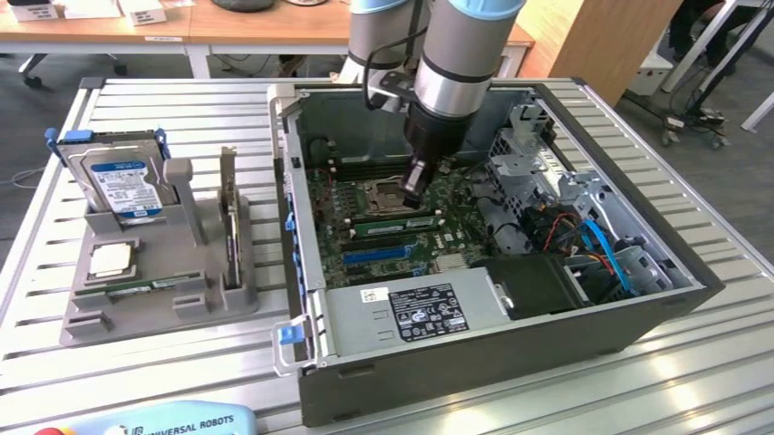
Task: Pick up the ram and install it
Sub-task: 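Press down the ram until it locks into place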
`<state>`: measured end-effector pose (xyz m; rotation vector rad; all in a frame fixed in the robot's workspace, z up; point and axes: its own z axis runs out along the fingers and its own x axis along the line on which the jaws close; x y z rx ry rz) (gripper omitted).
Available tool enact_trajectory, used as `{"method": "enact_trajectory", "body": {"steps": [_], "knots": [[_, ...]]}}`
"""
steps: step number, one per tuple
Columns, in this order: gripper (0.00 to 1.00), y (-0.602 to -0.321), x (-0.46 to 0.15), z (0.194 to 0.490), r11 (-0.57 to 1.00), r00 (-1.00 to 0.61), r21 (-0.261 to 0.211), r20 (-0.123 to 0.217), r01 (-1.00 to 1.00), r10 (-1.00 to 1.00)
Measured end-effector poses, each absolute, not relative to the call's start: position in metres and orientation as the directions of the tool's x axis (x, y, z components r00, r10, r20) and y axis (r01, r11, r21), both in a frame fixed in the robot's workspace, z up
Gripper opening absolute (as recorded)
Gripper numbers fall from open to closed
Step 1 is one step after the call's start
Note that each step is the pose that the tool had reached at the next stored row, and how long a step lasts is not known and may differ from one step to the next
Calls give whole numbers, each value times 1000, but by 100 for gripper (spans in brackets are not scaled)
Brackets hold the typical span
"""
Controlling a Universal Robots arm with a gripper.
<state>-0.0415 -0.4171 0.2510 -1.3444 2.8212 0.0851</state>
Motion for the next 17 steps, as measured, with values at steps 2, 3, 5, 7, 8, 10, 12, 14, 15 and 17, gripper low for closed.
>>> {"method": "enact_trajectory", "body": {"steps": [2, 3, 5, 7, 8, 10, 12, 14, 15, 17], "knots": [[10, -417, -41, 251, 657, -659, 43, -37, -752, -751], [10, -417, -42, 251, 671, -672, 43, -37, -740, -739], [10, -417, -41, 250, 697, -698, 43, -37, -716, -715], [10, -417, -41, 250, 722, -724, 43, -37, -690, -689], [10, -417, -41, 250, 736, -737, 43, -37, -676, -675], [10, -417, -41, 250, 760, -761, 43, -37, -649, -648], [10, -417, -41, 250, 782, -784, 43, -37, -621, -620], [10, -417, -41, 249, 804, -805, 43, -37, -593, -592], [10, -417, -41, 249, 815, -816, 43, -37, -578, -577], [10, -417, -41, 249, 836, -837, 43, -37, -547, -546]]}}
